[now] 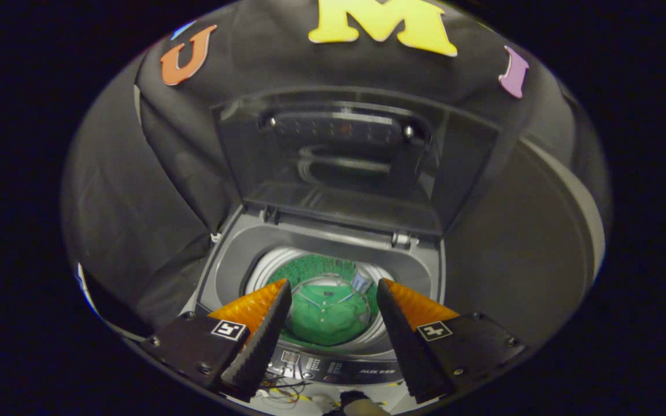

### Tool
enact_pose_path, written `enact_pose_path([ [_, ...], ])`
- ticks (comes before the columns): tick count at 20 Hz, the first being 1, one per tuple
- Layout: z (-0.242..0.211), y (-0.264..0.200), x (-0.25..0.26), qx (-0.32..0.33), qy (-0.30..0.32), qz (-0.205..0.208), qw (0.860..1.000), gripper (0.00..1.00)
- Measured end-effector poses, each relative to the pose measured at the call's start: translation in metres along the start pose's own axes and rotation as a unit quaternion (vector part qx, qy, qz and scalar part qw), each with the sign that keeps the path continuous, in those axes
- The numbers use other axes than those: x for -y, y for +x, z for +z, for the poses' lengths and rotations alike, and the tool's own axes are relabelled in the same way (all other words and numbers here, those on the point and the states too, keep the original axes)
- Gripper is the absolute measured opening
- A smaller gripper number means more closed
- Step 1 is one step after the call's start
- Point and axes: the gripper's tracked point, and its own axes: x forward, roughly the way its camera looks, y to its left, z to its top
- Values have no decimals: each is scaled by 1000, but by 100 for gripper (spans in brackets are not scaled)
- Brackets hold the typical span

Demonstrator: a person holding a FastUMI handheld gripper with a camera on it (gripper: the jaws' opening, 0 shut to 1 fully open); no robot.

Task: Put the clothes into the washing machine and then close the washing machine lid.

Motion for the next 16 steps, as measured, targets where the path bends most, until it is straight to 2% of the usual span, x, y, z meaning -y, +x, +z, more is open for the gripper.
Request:
enact_pose_path([
  [3,34,-27,-2,56,-28,-3,998,93],
  [7,75,-54,-4,111,-22,1,994,93],
  [16,140,-77,-1,159,9,9,987,93],
])
